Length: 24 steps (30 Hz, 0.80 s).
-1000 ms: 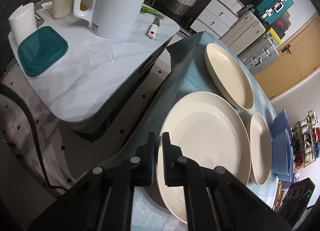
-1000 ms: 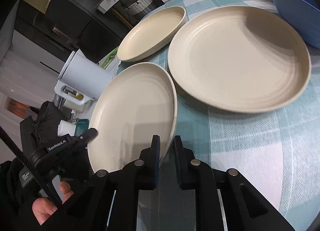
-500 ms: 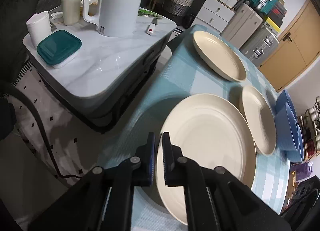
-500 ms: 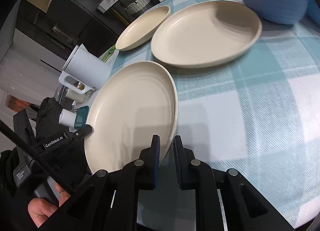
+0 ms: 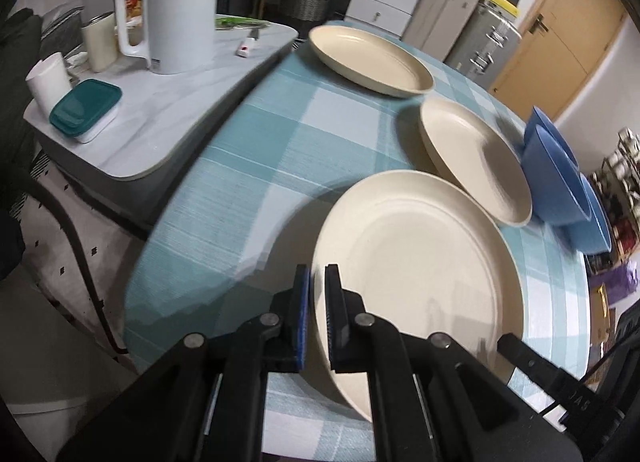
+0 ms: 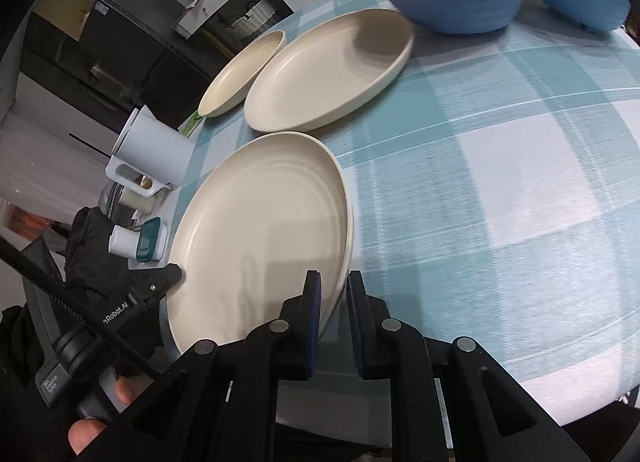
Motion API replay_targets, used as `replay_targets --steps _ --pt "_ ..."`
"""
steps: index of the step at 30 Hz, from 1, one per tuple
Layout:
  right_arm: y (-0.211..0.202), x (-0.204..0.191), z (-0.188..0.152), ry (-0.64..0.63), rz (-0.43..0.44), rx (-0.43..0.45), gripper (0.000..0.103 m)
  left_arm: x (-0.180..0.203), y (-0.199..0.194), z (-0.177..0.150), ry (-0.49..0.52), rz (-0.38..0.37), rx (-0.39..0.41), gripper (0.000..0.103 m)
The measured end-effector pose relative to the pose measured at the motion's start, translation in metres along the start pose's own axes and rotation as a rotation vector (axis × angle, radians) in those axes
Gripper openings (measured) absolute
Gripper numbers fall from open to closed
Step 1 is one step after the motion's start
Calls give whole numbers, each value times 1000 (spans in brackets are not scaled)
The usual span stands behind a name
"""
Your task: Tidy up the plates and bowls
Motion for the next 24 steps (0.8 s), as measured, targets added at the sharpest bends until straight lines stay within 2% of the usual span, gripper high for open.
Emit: replay_targets --steps 11,14,15,17,19,21,24 --pt "-9 20 4 19 -19 7 14 17 0 -11 49 -43 -18 4" --pt "-10 26 7 39 -33 -1 21 16 -3 -10 50 -29 0 7" --pt "-10 28 7 46 -30 -2 23 15 -5 -9 42 -20 8 10" --pt "-14 30 10 52 -29 19 25 10 -7 -8 12 -22 13 24" --pt "-19 34 14 53 -40 41 36 9 -9 -6 6 -26 18 43" --pt "-26 35 20 47 -38 62 48 8 -14 -2 4 -28 41 45" --pt "-47 34 38 19 -56 149 51 5 -23 6 -16 -69 57 48"
Point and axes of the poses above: each gripper's, at about its wrist camera, not at the fingertips, and y roughly the way its jaws point, x to its right, z to its top, the point moved 6 cm from there along y, roughly the way its jaws point, and after that the axes turned 6 degrees about z, right-handed, at the moved point
